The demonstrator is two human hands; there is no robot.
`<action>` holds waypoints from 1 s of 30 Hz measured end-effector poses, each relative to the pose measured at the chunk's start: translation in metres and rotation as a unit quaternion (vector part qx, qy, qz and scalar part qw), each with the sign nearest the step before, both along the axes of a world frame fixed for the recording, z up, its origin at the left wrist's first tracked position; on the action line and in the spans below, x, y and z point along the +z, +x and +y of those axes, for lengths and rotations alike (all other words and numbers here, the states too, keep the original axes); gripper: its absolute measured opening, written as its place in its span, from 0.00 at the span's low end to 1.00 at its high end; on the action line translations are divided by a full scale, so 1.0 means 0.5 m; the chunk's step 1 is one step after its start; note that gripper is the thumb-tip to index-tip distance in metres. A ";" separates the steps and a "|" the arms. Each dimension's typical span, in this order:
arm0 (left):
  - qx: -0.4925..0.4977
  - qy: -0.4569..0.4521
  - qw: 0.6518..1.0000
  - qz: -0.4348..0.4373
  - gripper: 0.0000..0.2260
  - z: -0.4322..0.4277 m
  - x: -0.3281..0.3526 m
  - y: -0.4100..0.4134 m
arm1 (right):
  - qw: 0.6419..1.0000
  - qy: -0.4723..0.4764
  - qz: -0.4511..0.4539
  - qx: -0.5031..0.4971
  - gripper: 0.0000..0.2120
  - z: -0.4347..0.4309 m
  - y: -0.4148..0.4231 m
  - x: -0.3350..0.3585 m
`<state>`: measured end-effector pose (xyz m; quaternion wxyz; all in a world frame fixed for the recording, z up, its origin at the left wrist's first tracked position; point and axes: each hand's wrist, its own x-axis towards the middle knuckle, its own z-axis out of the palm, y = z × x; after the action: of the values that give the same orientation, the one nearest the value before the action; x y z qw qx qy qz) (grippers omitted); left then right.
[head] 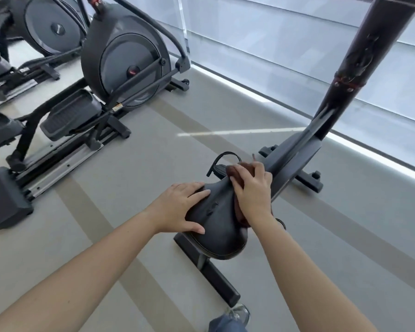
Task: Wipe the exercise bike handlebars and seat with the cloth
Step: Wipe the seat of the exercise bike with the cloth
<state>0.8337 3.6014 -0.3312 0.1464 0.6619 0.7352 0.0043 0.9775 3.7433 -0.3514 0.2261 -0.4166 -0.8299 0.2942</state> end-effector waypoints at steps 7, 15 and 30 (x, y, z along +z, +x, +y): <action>-0.006 0.018 0.999 -0.050 0.42 0.018 0.005 -0.009 | 0.990 -0.091 0.110 0.007 0.13 -0.101 0.080 -0.030; -0.059 0.055 0.995 -0.053 0.43 0.041 -0.011 -0.025 | 0.953 -0.178 0.214 -0.120 0.15 0.010 0.016 -0.048; -0.083 0.054 0.994 -0.055 0.42 0.056 -0.008 -0.025 | 0.931 -0.191 0.271 -0.154 0.14 0.052 -0.002 -0.063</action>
<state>0.8214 3.6294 -0.3351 0.1509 0.7265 0.6670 0.0678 0.9764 3.7695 -0.3829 0.4008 -0.4793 -0.5908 0.5104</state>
